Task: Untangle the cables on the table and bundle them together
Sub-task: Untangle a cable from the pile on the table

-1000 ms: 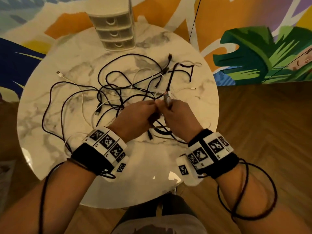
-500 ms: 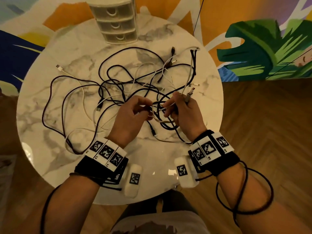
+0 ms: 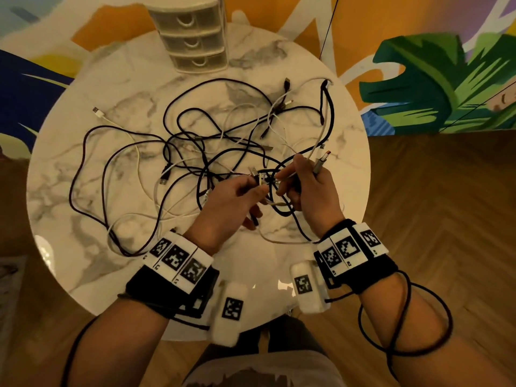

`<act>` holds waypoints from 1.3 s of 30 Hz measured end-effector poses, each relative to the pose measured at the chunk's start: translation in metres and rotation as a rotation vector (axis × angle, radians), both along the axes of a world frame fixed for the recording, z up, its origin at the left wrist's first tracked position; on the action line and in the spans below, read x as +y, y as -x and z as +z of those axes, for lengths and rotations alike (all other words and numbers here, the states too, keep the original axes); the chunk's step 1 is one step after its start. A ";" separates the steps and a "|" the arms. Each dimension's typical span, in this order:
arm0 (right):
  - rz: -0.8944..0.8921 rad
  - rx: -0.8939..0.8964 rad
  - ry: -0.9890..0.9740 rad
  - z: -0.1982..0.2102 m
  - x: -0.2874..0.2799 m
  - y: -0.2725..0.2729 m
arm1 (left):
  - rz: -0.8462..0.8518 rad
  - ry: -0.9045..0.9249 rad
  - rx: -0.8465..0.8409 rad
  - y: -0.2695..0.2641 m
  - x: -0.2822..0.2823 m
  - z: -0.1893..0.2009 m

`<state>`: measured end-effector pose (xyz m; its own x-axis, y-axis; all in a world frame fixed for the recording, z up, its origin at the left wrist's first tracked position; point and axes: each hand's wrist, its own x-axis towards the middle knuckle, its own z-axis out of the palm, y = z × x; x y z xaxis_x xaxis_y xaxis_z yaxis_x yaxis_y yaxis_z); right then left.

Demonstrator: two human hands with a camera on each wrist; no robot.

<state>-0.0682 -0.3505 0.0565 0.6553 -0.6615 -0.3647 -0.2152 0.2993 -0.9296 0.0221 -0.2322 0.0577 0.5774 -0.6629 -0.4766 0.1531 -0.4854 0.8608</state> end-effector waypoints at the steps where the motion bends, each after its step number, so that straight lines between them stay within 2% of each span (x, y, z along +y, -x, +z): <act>1: 0.002 -0.004 -0.002 -0.001 0.000 0.000 | 0.037 0.012 0.036 0.000 -0.002 0.000; 3: 0.005 -0.007 0.006 -0.004 -0.001 0.000 | 0.018 -0.016 -0.017 -0.002 -0.003 0.001; 5: 0.018 0.001 0.030 -0.010 -0.003 0.000 | -0.124 -0.094 -0.188 -0.008 -0.002 0.000; 7: 0.044 0.002 0.064 -0.015 -0.004 0.000 | -0.182 -0.130 -0.247 -0.012 -0.001 0.002; 9: 0.075 -0.001 0.085 -0.019 -0.005 0.000 | -0.106 -0.108 -0.136 -0.015 -0.002 0.005; 14: 0.128 0.021 0.197 -0.028 -0.012 -0.001 | 0.104 0.064 0.341 -0.017 -0.003 0.012; 16: 0.139 0.059 0.265 -0.036 -0.013 0.002 | 0.118 0.142 0.478 -0.023 0.000 0.014; 18: 0.188 0.080 0.282 -0.042 -0.014 0.006 | 0.073 0.158 0.525 -0.030 0.005 0.016; 21: 0.275 0.147 0.338 -0.047 -0.015 0.008 | 0.007 0.112 0.495 -0.040 0.009 0.018; 23: 0.318 0.197 0.393 -0.050 -0.015 0.004 | 0.037 0.081 0.431 -0.044 0.010 0.016; 26: 0.258 0.201 0.410 -0.052 -0.018 -0.002 | 0.034 -0.039 0.162 -0.046 0.007 0.012; 29: 0.148 0.140 0.423 -0.053 -0.023 -0.005 | -0.137 -0.186 -0.116 -0.051 0.008 0.006; 31: 0.087 0.113 0.385 -0.054 -0.025 -0.005 | -0.249 -0.249 -0.242 -0.055 0.015 0.004; 34: -0.062 0.059 0.268 -0.054 -0.033 -0.004 | -0.244 -0.183 -0.179 -0.051 0.028 -0.004; 37: -0.097 0.077 0.256 -0.057 -0.035 -0.006 | -0.028 -0.070 -0.108 -0.051 0.030 -0.007; 39: -0.147 0.075 0.222 -0.054 -0.036 -0.008 | 0.040 -0.028 -0.077 -0.055 0.026 -0.006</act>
<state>-0.0606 -0.3869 0.0022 0.5234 -0.8165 -0.2437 -0.2551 0.1228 -0.9591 0.0770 -0.2066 0.0519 0.6393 -0.6254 -0.4473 0.1066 -0.5040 0.8571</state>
